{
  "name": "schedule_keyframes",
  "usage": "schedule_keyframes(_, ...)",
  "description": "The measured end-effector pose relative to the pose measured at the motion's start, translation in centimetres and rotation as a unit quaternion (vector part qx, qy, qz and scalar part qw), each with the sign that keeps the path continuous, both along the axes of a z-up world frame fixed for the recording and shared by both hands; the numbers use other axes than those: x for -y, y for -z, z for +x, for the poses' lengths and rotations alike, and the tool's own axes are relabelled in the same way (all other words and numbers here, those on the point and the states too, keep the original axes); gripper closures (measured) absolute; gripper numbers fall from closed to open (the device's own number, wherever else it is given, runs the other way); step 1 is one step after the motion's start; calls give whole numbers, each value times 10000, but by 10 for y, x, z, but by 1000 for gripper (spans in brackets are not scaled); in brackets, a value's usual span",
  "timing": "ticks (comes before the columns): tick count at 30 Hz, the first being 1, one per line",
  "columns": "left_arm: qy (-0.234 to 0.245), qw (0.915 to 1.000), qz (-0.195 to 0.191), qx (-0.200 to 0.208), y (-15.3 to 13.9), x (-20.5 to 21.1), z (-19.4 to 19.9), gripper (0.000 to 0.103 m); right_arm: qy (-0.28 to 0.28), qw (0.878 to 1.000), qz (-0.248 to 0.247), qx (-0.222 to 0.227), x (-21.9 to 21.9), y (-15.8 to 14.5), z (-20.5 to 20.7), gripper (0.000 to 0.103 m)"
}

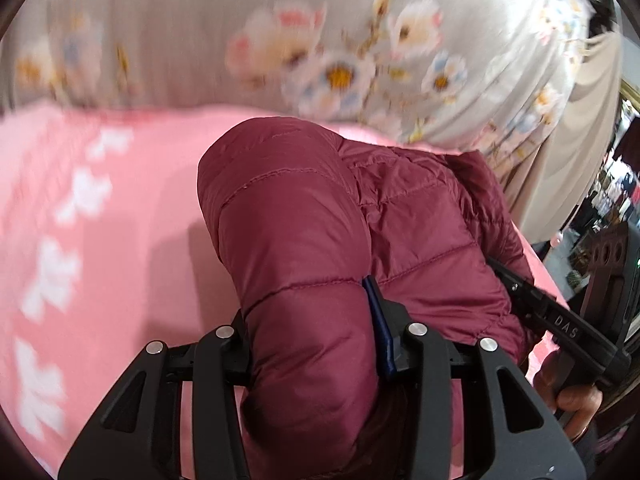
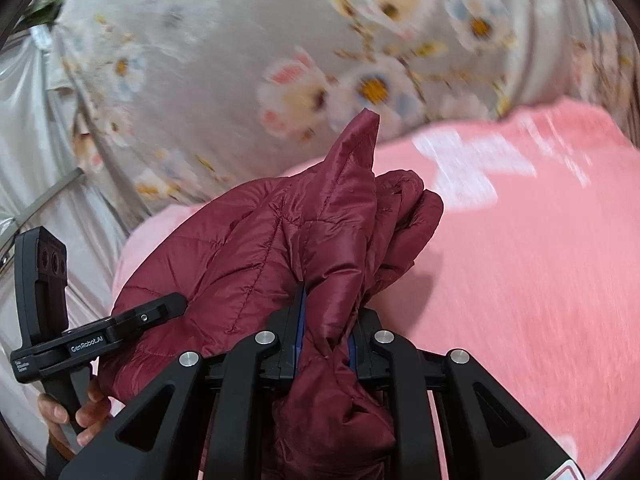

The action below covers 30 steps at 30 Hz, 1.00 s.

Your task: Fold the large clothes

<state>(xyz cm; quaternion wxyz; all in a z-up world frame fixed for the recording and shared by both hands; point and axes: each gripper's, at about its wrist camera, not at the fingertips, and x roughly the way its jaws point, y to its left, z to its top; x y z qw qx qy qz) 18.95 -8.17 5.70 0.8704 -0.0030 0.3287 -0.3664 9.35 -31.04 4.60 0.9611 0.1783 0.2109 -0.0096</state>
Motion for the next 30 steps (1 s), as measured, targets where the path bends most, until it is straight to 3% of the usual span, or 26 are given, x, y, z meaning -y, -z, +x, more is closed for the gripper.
schedule_keyframes(4,-162,9977,15,664,-22,-25,29,62,-230,9993,-161,234,-27,-9,40,87)
schedule_keyframes(7,-294,9963,16,812,-19,-43,56,62,-377,9984,-267,326,-47,-4,78,87)
schedule_keyframes(12,-453,9949,98,895,9,-65,113,62,-524,9979,-301,218,-73,21,137,87)
schedule_keyframes(21,-504,9971,398,420,90,-75,169,61,-536,9967,-314,-531,-87,94,192,87)
schedule_keyframes(25,-559,9964,480,431,108,-76,168,50,-554,9957,16,-743,-77,112,198,86)
schedule_keyframes(28,-684,9958,548,251,111,-76,172,44,-490,9944,252,-898,-69,118,200,78)
schedule_keyframes(30,-902,9940,611,-57,110,-79,173,38,-387,9935,237,-1043,-67,115,194,64)
